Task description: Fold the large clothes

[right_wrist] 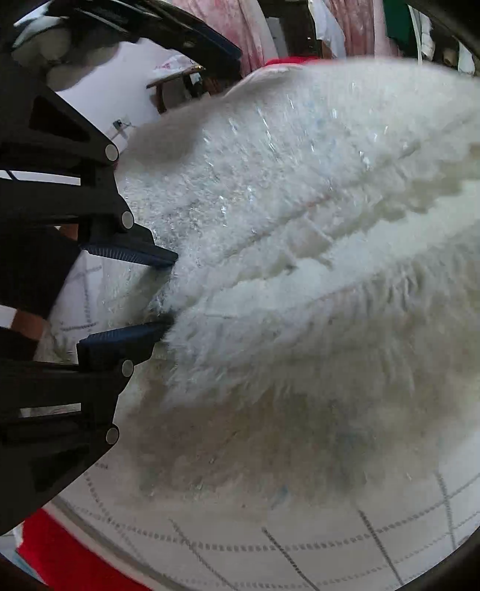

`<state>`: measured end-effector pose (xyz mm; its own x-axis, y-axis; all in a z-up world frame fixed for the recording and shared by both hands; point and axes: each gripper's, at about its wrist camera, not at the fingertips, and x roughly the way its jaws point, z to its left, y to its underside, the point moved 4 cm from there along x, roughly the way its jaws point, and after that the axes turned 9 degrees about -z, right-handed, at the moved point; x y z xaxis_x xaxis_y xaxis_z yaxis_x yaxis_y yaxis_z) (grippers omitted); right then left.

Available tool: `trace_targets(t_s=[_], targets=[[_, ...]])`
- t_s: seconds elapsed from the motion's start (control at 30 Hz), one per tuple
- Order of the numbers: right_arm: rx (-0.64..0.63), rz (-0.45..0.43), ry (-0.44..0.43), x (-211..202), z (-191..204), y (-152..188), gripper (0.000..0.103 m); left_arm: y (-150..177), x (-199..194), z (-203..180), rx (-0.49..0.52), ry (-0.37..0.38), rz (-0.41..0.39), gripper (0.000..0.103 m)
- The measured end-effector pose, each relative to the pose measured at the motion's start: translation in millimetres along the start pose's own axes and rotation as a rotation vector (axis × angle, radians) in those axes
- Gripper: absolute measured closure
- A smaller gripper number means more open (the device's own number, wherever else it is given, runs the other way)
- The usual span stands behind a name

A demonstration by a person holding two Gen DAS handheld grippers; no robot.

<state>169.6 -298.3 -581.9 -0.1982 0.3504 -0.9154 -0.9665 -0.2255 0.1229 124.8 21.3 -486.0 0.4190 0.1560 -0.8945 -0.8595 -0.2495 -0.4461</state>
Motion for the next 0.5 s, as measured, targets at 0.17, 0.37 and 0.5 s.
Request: trace_targets(t_s=[0.17,0.37,0.5], targets=[[-0.025,-0.147,-0.007,-75.0,15.3,-26.8,0.07,-36.4,9.2,19.2,-0.079,-0.044,-0.038,0.009],[-0.151,-0.18,0.115,-45.7,45.3,-86.7,0.071,-61.3,31.7,26.1,-0.147,-0.081,-0.044,0.009],[-0.128,-0.137,0.12,-19.8,35.5,-96.0,0.068,-54.2,34.4,30.0,-0.171,-0.053,-0.012,0.009]])
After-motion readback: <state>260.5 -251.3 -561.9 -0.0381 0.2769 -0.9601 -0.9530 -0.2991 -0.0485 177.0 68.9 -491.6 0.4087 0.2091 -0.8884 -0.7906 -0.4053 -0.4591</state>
